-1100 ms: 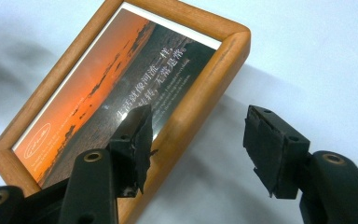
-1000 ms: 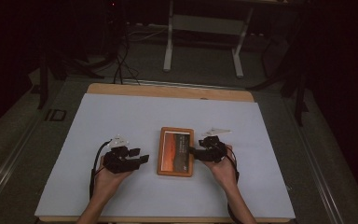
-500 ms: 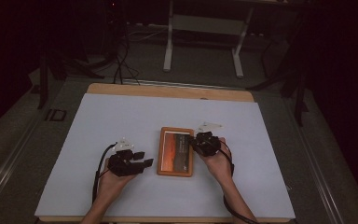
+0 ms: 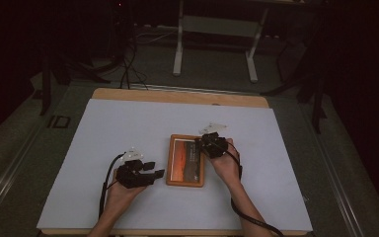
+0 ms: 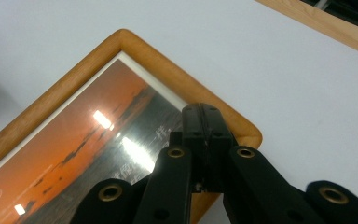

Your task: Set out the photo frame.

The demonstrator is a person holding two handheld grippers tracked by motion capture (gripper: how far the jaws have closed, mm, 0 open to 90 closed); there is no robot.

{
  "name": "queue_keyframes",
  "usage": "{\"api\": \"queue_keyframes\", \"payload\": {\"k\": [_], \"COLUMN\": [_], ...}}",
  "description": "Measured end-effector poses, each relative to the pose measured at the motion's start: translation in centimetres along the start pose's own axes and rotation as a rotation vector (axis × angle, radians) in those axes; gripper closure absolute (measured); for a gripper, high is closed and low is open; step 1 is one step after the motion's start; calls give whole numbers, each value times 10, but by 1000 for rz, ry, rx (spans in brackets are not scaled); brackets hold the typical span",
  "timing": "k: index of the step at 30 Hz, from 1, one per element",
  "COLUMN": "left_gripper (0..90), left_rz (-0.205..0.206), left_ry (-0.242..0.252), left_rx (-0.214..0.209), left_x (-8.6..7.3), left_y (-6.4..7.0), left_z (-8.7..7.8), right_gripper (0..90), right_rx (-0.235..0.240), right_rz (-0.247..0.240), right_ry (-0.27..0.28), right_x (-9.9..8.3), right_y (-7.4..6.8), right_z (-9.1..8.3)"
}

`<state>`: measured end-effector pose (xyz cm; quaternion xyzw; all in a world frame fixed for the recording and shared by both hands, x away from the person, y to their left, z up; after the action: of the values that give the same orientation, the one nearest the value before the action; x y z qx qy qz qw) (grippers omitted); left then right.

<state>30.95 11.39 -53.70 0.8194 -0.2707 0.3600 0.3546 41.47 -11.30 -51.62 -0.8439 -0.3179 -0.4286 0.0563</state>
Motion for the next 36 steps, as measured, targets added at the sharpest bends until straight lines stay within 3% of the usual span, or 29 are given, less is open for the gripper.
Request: {"api": "queue_keyframes", "payload": {"k": [11, 22, 36], "left_gripper": [498, 493, 455], "left_rz": [-5, -3, -8], "left_ry": [-7, 2, 13], "left_rx": [-44, -48, -84], "left_x": [0, 1, 4], "left_y": [3, 4, 8], "left_z": [2, 0, 1], "right_gripper": [900, 900, 900], "right_rx": [-30, -42, -46], "right_rz": [10, 18, 79], "right_ry": [12, -2, -44], "right_x": [-2, -10, -26], "right_y": [7, 12, 24], "right_z": [0, 0, 8]}}
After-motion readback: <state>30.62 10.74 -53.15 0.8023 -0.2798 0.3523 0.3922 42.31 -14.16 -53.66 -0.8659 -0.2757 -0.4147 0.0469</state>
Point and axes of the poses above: each handheld gripper's, and its own axes: z roughly forward along the jaws, x roughly out of its top, y roughly to its right, the point moved 4 cm from there along z, roughly forward along the jaws, and after that the axes turned 9 degrees about -x, right-handed, at the moved point
